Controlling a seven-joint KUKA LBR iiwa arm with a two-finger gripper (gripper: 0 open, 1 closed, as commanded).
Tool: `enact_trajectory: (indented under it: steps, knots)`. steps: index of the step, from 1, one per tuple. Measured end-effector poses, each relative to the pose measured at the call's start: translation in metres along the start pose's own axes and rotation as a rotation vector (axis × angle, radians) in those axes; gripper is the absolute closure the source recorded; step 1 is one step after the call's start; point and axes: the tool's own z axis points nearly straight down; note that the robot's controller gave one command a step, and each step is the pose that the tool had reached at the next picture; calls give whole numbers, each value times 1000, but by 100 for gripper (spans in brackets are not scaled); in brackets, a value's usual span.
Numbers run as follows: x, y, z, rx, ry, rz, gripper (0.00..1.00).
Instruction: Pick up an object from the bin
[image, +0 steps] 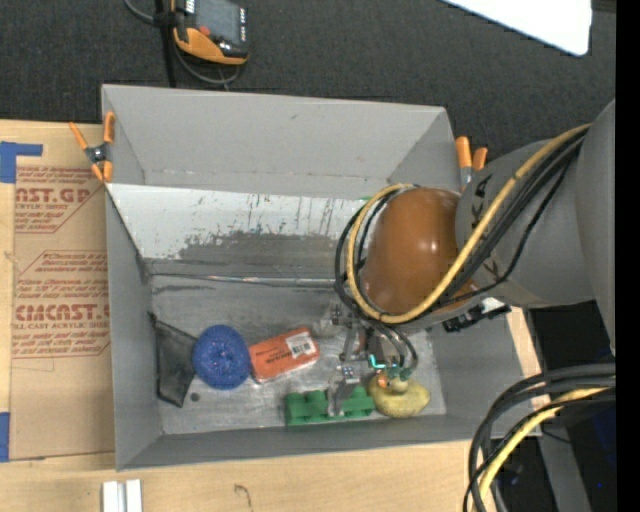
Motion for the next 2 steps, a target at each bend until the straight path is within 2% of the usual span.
enact_trajectory:
  steps: [1,2]
  knots:
    - [-2,0,-4,0,-7,0,0]
    - [-40,45,57,-3,-20,-47,100]
